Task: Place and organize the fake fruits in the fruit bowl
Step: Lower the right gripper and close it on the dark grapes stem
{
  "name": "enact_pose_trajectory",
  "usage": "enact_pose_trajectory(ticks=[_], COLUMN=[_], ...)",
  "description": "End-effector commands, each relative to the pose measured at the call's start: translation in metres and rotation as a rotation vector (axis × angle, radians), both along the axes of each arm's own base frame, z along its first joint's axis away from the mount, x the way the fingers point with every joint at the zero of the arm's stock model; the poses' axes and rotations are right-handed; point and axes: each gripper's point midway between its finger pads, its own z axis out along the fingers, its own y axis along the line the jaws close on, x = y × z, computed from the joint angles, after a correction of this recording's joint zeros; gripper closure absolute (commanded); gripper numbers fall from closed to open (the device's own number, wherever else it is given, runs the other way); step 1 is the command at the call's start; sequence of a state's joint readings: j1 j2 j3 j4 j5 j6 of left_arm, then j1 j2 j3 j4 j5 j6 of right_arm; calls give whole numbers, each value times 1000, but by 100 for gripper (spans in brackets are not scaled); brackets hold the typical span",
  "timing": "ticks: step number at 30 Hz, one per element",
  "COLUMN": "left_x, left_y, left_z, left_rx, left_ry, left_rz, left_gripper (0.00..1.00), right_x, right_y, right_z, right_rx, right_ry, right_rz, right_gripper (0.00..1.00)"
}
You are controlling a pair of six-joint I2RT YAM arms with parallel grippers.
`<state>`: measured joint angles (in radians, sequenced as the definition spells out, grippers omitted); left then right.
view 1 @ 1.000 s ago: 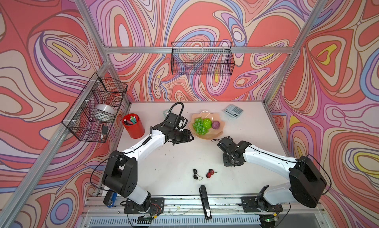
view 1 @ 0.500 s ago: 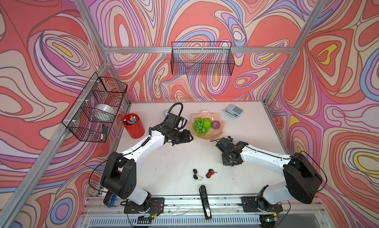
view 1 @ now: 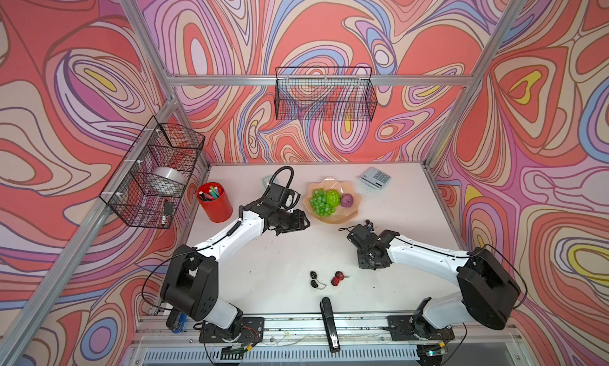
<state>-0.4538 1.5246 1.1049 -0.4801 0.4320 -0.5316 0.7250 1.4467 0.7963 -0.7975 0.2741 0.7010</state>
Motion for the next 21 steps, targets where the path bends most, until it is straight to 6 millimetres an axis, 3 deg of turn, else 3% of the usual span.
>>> enact_pose_trajectory(ticks=[1, 7, 14, 21], left_x=[-2, -2, -4, -2], left_y=[3, 3, 5, 5], left_z=[6, 7, 7, 8], left_rx=[-1, -1, 5, 11], left_ry=[-16, -17, -18, -24], left_rz=[16, 15, 16, 13], left_gripper=[44, 43, 43, 43], right_x=[-6, -8, -22, -22], right_y=[-6, -10, -8, 0], right_z=[5, 16, 11, 5], right_rx=[-8, -3, 32, 71], right_ry=[-27, -66, -36, -23], right_rz=[-32, -50, -66, -68], right_gripper=[63, 62, 60, 64])
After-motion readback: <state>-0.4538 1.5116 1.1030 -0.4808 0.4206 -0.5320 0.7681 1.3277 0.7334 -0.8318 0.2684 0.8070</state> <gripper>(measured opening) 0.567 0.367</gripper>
